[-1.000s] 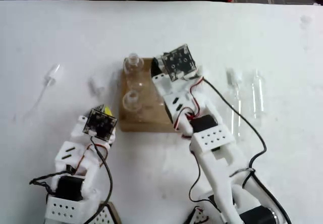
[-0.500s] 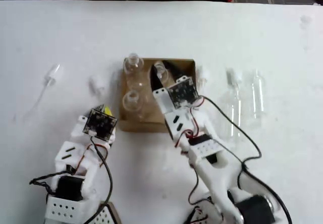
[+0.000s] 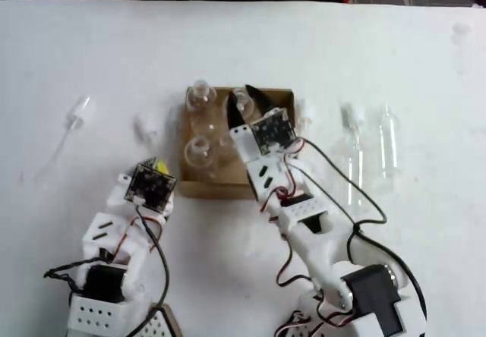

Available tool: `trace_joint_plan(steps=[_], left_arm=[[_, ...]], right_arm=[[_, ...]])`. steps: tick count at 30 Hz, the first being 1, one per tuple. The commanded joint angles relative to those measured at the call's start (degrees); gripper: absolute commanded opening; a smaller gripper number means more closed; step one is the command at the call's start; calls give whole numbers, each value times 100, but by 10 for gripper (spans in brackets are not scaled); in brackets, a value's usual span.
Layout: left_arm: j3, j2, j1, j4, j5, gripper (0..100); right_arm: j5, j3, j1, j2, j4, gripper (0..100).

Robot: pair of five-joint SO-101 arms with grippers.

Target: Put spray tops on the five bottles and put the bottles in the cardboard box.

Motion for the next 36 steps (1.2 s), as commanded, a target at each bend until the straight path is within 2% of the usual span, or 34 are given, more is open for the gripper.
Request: trace_joint_plan(steps=[1,6,36], left_arm=[[-18,-57,40,9,-70,27],[-18,-57,40,9,-70,27],[-18,-57,40,9,-70,27]], right_arm=[[35,-44,75,-57,-154,16],[1081,-9,-4,-13,-163,16],[1037,211,-286,-4,-154,16]])
